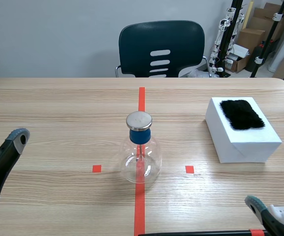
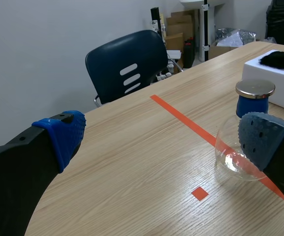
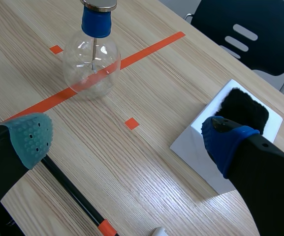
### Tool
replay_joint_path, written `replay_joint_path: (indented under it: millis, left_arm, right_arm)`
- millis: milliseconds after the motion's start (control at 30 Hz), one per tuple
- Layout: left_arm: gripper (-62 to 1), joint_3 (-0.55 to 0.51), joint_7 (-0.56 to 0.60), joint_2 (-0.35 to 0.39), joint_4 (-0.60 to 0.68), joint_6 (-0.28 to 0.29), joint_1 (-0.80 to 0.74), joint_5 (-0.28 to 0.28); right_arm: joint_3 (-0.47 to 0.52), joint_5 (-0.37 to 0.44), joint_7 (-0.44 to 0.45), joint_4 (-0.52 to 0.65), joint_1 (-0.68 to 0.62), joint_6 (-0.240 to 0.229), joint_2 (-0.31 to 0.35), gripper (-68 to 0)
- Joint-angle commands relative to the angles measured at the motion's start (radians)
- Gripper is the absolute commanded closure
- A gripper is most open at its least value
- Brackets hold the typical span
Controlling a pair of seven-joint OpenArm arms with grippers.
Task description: Do the electroscope experiment. pick up the black charging rod
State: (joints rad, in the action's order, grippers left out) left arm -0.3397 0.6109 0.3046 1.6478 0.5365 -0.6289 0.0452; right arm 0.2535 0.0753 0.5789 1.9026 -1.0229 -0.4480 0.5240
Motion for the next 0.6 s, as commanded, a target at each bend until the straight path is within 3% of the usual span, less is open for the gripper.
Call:
replay_joint_path:
  millis: [0,567]
  left_arm:
    - [-62.3,0.003,0.016,-0.002,0.023,0.002,-0.003,0.011]
    - [-62.3,0.003,0.016,-0.002,0.021,0.002,-0.002,0.011]
  right_arm:
    - [0.005,0.014,0.015,0.009,0.009,0.006,0.011,-62.6]
    - [0.005,0.003,0.015,0.009,0.009,0.006,0.011,-62.6]
